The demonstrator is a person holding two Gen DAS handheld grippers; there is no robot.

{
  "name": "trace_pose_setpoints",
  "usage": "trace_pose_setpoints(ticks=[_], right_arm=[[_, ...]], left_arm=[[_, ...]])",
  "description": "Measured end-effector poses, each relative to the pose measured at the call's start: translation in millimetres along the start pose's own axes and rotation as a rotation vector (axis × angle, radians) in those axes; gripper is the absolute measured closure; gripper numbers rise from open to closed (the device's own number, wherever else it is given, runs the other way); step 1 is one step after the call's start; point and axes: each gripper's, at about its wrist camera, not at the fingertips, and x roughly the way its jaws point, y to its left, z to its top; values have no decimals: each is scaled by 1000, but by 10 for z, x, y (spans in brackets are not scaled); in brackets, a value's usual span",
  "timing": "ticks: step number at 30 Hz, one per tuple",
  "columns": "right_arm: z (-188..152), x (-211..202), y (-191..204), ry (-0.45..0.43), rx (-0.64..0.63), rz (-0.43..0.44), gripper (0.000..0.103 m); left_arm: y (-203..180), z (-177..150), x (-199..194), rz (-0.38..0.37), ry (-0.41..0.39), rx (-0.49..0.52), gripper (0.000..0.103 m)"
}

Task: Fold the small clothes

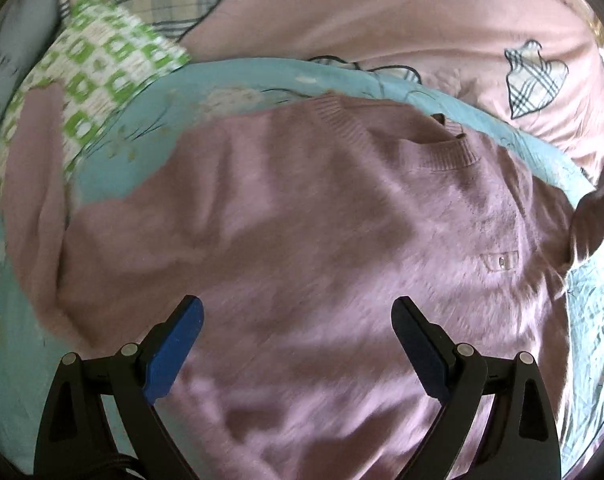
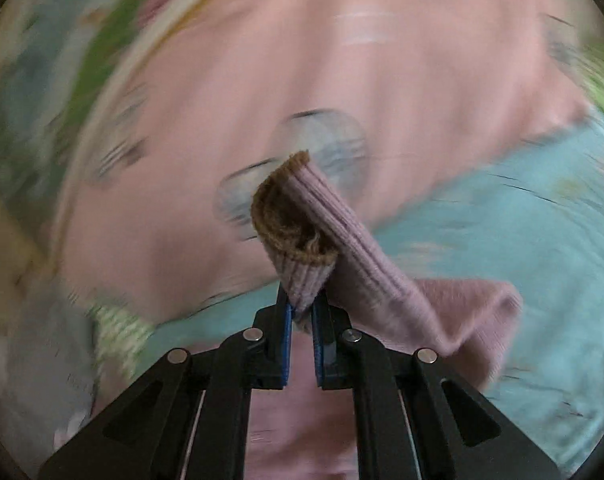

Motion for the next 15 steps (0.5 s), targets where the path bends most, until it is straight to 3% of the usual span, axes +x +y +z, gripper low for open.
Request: trace_pose_setpoints(ticks=[4, 7, 10, 15], right_arm=[[-207, 441, 918, 126, -156, 199, 93], [-584, 831, 1492, 248, -239, 311, 93], [-1038, 1284, 1814, 376, -259, 366, 94], [-1786, 1955, 2012, 564, -238, 394, 96]], left_arm=[[240, -172, -100, -11, 3, -49, 7], [361, -293, -154, -17, 8, -74, 7], [463, -362, -207, -26, 6, -92, 7], [549, -429, -284, -48, 5, -122, 7]])
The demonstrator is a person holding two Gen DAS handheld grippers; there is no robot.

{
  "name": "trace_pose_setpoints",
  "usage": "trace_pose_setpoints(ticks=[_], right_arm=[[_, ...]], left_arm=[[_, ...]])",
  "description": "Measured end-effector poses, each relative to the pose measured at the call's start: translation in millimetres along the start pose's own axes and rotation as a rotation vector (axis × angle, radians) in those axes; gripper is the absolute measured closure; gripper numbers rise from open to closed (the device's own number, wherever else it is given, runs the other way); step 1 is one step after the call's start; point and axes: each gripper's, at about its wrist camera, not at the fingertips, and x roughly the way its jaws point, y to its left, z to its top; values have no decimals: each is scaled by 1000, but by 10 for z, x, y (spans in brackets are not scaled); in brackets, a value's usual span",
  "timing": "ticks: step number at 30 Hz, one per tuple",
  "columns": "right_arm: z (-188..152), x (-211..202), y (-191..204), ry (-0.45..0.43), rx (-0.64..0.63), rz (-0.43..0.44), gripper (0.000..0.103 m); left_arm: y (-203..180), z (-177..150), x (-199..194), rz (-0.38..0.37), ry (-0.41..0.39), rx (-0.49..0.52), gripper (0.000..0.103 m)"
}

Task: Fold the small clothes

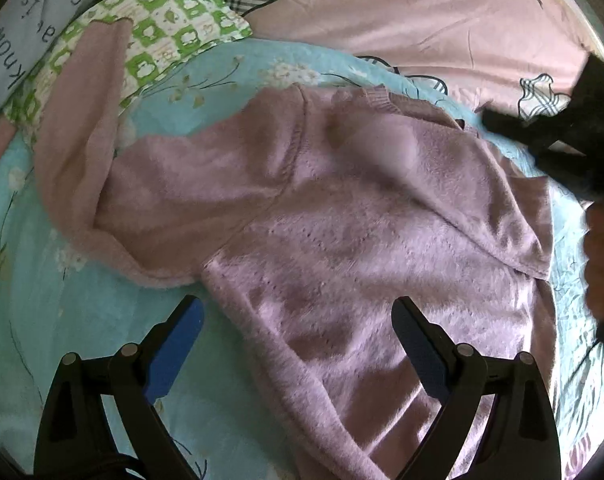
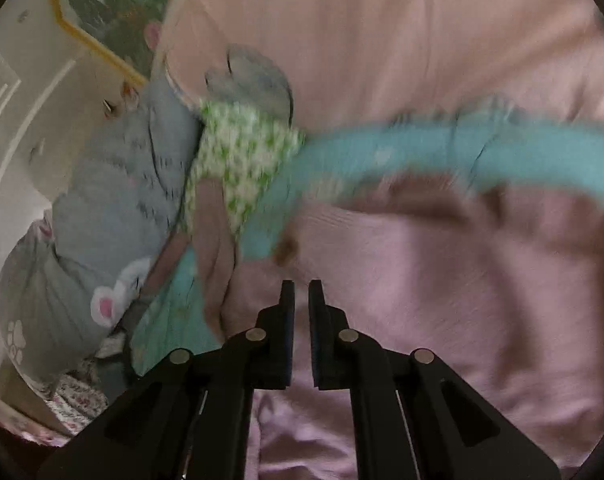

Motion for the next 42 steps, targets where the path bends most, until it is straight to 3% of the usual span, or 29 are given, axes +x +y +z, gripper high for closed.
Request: trace_pose_setpoints(ticks=[4, 8, 12, 19, 24, 25, 26, 27, 28, 31, 33, 35, 37, 39, 41, 42], right_arm=[[-245, 488, -64, 98, 59, 0, 95], [-373, 498, -178, 111, 114, -31, 95], [-448, 79, -307, 39, 151, -66, 95], [-695, -690, -685, -80, 263, -142, 93], [-985, -1187, -1029, -131, 355, -211, 93], [-1041, -1259, -1098, -136, 371, -227, 93], [-1081, -1308, -1151, -142, 385, -239, 93], [-1117, -1355, -1199, -149, 399, -248, 93], [-1138, -1378, -1221, -154, 406, -253, 93], [-1190, -1502, -1292, -186, 422, -271, 93], [-1191, -1589, -1330, -209, 424, -289, 93], [-1175, -1650, -1339, -222, 417, -300, 93], [-1134, -1678, -1362, -228, 402, -328, 92], [-1070, -1651, -1437, -216, 401, -370, 84], [-983, -1615, -1518, -194, 410, -399, 59], [-920, -1598, -1554, -196, 407, -424, 53]], left_arm=[[8, 25, 15, -17, 10, -21, 7], [-40, 167, 97, -54, 22, -45, 7], [-197, 458, 325, -170, 57, -114, 7], [-440, 903, 1160, -266, 205, -229, 7], [-552, 1215, 1353, -265, 139, -285, 6], [-575, 1252, 1356, -270, 125, -286, 19], [-593, 1285, 1345, -279, 110, -279, 53], [-620, 1312, 1334, -290, 107, -261, 72], [-630, 1315, 1301, -308, 107, -252, 100], [-596, 1260, 932, -363, 24, -249, 98], [-537, 1156, 483, -413, -68, -228, 98], [-449, 990, 160, -387, -142, -188, 98], [-279, 770, 209, -338, -107, -164, 98], [-76, 571, 477, -307, -8, -216, 98], [31, 440, 582, -300, 19, -251, 98], [44, 397, 599, -299, 18, -258, 98]])
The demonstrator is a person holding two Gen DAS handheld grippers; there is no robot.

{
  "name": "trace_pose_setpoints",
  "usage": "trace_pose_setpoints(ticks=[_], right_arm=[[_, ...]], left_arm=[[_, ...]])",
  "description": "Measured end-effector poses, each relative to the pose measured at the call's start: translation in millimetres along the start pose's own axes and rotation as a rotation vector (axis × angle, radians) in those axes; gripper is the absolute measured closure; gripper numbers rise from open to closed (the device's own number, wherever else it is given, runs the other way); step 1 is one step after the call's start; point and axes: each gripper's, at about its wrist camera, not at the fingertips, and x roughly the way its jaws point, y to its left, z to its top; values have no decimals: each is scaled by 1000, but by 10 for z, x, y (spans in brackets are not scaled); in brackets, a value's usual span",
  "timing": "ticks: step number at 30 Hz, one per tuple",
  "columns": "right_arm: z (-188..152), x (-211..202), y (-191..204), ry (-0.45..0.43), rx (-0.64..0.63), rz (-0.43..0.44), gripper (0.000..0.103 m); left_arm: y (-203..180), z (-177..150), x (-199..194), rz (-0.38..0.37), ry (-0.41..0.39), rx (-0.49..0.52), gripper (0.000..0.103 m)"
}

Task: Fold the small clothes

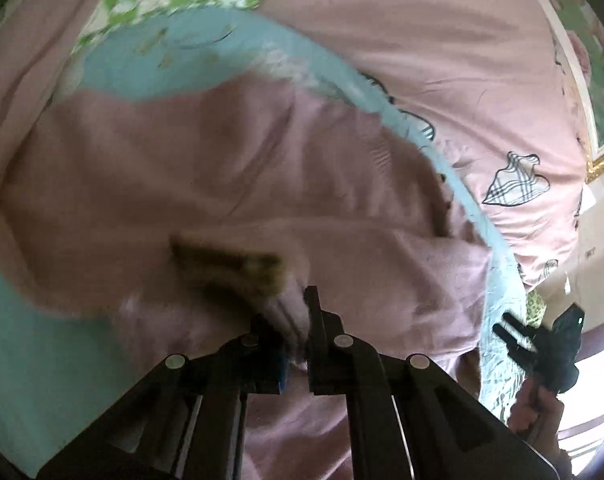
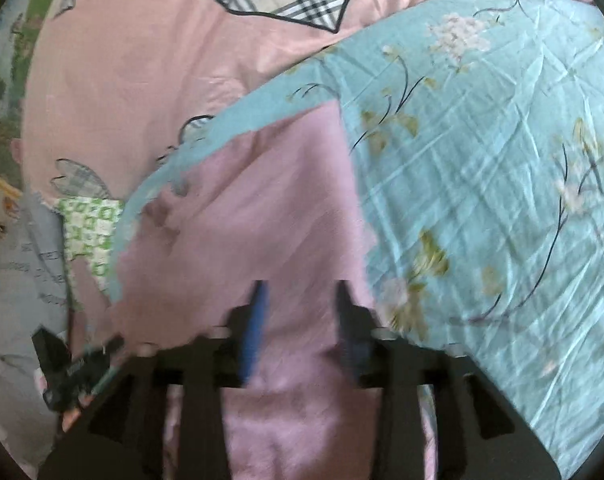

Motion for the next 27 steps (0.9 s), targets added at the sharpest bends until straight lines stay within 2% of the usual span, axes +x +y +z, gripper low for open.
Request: trace_pose_setpoints(ticks=[1, 2, 4, 7, 9, 10, 12, 13, 15, 18, 20, 22, 24, 26, 27], right_arm=[[56, 27, 7, -12, -7, -15, 44], [117, 54, 11, -27, -18, -27, 41], [237, 148, 8, -36, -36, -45, 41], [408, 458, -58, 14, -35, -89, 41], [455, 632, -108, 69, -30, -83, 41], [454, 664, -124, 77, -27, -69, 44], [461, 714, -137, 96, -29, -1, 93], [481, 700, -126, 106, -37, 7, 95], [579, 422, -69, 12, -79, 6, 95], [688, 220, -117, -50, -101, -21, 96], [719, 272, -236, -32, -94, -43, 96], [697, 396, -382, -1, -65, -62, 96], [645, 497, -440, 17, -53, -75, 96], [624, 524, -425, 25, -42, -82, 94], [629, 521, -429, 31, -27, -87, 94]], left_arm=[[8, -27, 9, -1, -3, -2, 98], [-11, -43, 18, -5, -7, -1, 98], [-64, -57, 44, -4, -9, 6, 98], [-96, -56, -23, 5, -17, 33, 98], [-99, -51, -61, 4, -22, 50, 98], [-119, -53, -71, 4, -24, 60, 98], [-175, -20, -82, 1, -29, 84, 98], [-225, 5, -106, -15, -38, 98, 98], [-380, 61, -194, -69, -85, 148, 98], [-595, 98, -222, -107, -138, 228, 98], [-589, 92, -89, -86, -115, 247, 98], [-477, 49, 133, -20, -57, 249, 97], [-331, -3, 282, 44, 1, 233, 92], [-233, -49, 298, 88, 25, 232, 80], [-183, -65, 264, 93, 24, 223, 78]])
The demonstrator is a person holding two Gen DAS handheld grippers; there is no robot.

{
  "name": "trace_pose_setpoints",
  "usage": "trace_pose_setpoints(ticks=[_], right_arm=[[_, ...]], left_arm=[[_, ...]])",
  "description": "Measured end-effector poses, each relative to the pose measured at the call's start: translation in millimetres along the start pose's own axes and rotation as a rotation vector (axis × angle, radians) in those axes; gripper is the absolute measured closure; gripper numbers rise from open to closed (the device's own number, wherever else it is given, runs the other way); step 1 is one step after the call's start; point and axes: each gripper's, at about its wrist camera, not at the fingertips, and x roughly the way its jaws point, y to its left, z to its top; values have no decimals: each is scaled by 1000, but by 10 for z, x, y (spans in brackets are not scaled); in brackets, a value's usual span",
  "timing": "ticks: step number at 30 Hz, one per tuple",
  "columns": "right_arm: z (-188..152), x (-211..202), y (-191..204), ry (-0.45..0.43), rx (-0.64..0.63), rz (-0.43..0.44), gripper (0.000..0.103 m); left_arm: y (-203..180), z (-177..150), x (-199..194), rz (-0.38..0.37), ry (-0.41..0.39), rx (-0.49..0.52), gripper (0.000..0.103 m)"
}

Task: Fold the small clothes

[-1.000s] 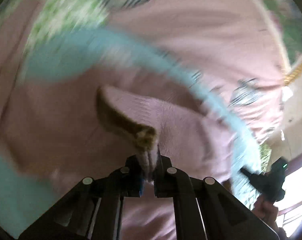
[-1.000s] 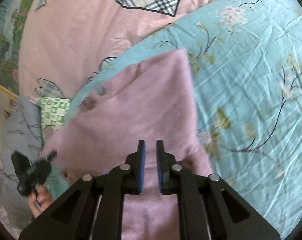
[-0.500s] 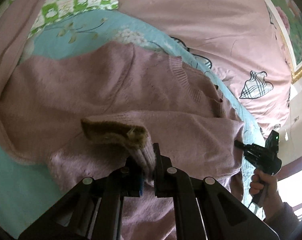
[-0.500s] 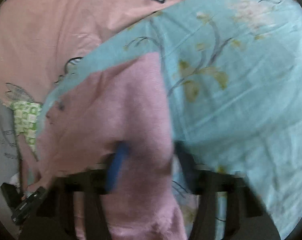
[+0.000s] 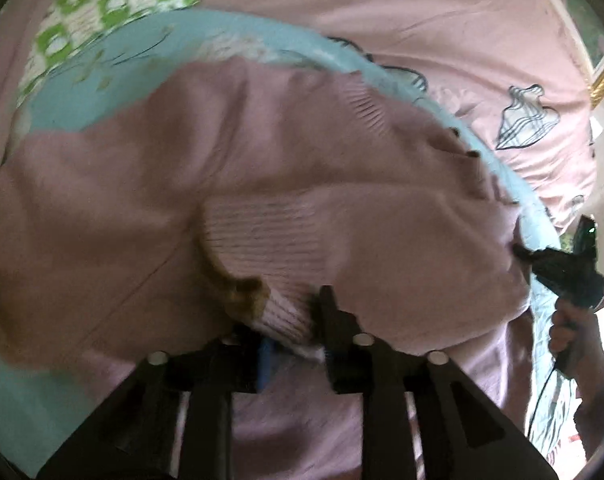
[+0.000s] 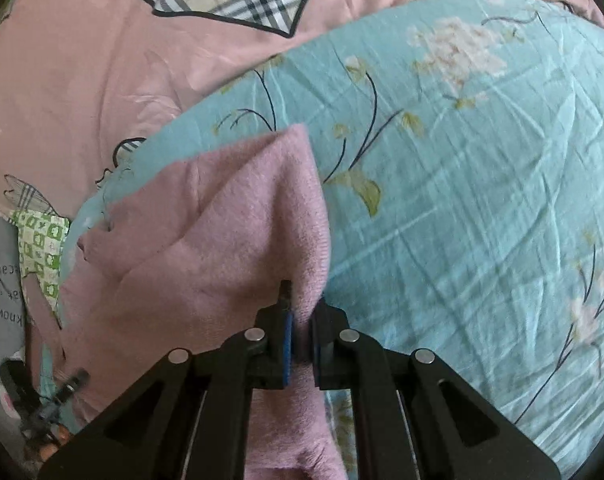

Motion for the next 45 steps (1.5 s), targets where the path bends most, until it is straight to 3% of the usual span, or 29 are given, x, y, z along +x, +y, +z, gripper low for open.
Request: trace_pose_setpoints(ticks=[4, 6, 8, 12, 14, 17, 21, 28, 31, 33, 35, 37, 45], right_arm=[[-24, -112, 72, -1, 18, -54, 81], [-92, -263, 121, -21, 28, -35, 75], [-190, -375, 187, -31, 18, -10, 62], [-469, -525, 374, -11, -22, 71, 59], [-599, -511, 473, 24, -40, 101, 58], [-794, -463, 626, 87, -75, 135, 58], [-1018, -420, 761, 154, -102, 166, 58], [-1107, -412, 807, 205, -112, 179, 58], [-1112, -450, 781, 211, -109, 181, 58], [-1116, -466, 753, 208, -104, 178, 58], [-1120, -468, 735, 209, -99, 177, 58], [-1129, -466, 729, 205, -98, 174, 58], [-1111, -453, 788, 183, -88, 191, 58]], left_arm=[[135, -67, -237, 14, -28, -18, 63], [210, -76, -383, 39, -41, -21, 62], [301, -112, -583, 56, -59, -23, 55], [565, -47, -878, 126, -112, -49, 44], [681, 47, -967, 175, -136, -59, 34], [871, 294, -1016, 330, -158, -63, 23], [1178, 658, -936, 496, -161, -72, 22], [1522, 1237, -513, 670, -97, -56, 22], [1707, 1416, -418, 738, -83, -95, 22], [1811, 1487, -414, 734, -88, -122, 34], [1855, 1509, -434, 724, -90, -119, 73], [1894, 1506, -493, 647, -93, -124, 97], [1548, 1220, -1000, 392, -207, -90, 100]])
